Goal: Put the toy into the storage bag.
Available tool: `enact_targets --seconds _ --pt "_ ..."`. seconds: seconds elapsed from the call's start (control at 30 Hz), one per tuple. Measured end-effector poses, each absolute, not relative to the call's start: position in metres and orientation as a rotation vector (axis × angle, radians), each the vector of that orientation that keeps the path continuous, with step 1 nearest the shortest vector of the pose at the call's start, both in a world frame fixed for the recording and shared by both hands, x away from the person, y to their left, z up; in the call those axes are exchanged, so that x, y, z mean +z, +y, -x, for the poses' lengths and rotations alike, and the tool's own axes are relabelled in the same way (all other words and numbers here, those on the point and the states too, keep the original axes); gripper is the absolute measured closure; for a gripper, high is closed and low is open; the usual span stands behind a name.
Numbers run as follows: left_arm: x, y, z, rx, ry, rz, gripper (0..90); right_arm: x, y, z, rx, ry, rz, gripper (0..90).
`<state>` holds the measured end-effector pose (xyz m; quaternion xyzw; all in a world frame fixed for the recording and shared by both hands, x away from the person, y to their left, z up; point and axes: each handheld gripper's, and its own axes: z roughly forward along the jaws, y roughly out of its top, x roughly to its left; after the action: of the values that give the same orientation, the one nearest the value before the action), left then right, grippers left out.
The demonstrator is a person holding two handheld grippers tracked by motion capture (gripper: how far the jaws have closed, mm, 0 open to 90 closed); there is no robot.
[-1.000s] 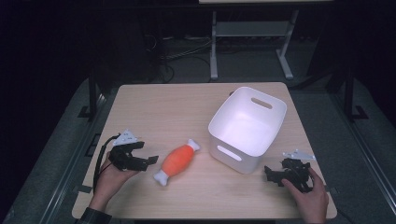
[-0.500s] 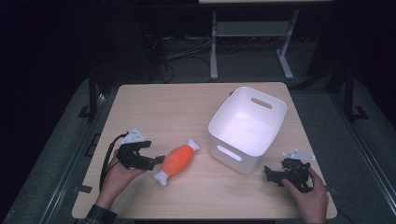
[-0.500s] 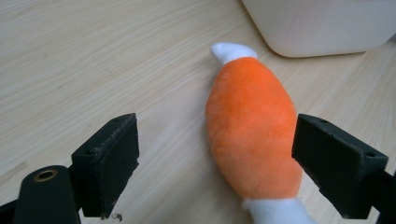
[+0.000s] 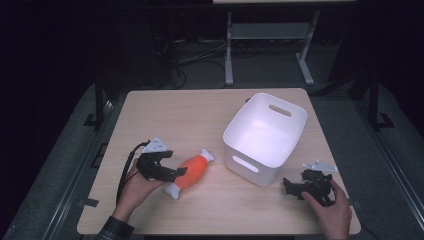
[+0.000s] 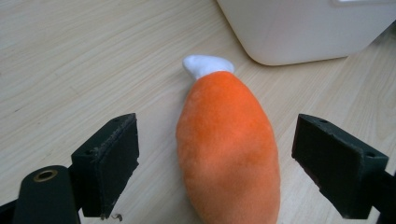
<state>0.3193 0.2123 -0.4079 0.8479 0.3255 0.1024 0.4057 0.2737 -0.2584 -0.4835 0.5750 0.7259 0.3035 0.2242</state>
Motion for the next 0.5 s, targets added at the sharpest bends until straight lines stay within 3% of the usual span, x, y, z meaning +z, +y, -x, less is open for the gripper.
enact_targets --seconds 0.5 --pt "-0.415 0.191 -0.324 0.232 0.792 -2.171 14.1 -0.484 -0.258 -0.274 0.838 2.003 -1.587 0.0"
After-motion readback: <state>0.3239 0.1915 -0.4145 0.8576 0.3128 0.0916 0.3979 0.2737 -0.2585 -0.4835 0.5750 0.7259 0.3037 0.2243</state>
